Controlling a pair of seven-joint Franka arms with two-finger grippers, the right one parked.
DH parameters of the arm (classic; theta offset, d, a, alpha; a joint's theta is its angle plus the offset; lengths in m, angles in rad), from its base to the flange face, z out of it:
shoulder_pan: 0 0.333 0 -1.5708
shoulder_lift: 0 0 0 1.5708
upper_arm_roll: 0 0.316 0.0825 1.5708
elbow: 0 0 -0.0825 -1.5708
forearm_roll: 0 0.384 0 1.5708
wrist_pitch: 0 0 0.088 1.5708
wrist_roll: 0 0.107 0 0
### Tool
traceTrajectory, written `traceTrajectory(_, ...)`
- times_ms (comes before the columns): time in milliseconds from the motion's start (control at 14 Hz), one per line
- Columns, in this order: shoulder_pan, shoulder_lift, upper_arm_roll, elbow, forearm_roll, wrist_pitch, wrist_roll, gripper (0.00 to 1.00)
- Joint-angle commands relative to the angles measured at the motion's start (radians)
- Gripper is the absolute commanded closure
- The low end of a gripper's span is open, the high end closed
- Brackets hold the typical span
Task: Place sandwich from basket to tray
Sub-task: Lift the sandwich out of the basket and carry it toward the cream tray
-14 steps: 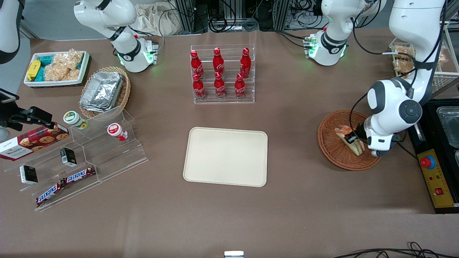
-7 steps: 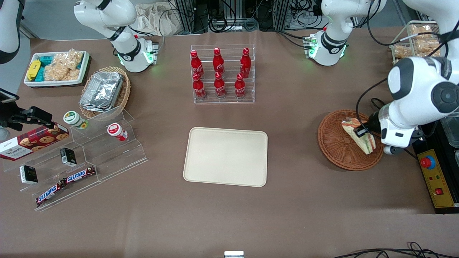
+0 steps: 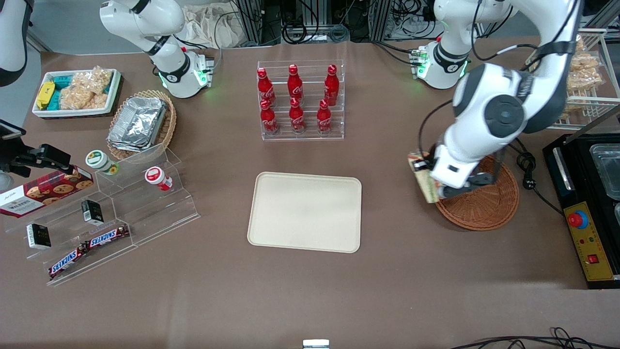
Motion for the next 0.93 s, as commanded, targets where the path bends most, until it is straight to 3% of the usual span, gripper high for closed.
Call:
traceTrajectory(0, -0.005, 0.101, -0.053, 0.055, 0.009, 0.07, 0.08, 1.0)
traceTrajectory(214, -0.085, 0.19, -0.053, 0.066, 0.029, 0.225, 0.089, 1.0)
traceTrajectory(571, -0.157, 0.339, -0.053, 0.092, 0.183, 0.37, 0.071, 1.0)
traceTrajectory(786, -0.18, 0.395, -0.051, 0.096, 0.258, 0.414, 0.068, 0.92)
traceTrajectory(857, -0.18, 0.415, -0.051, 0.096, 0.278, 0.437, 0.068, 0.84)
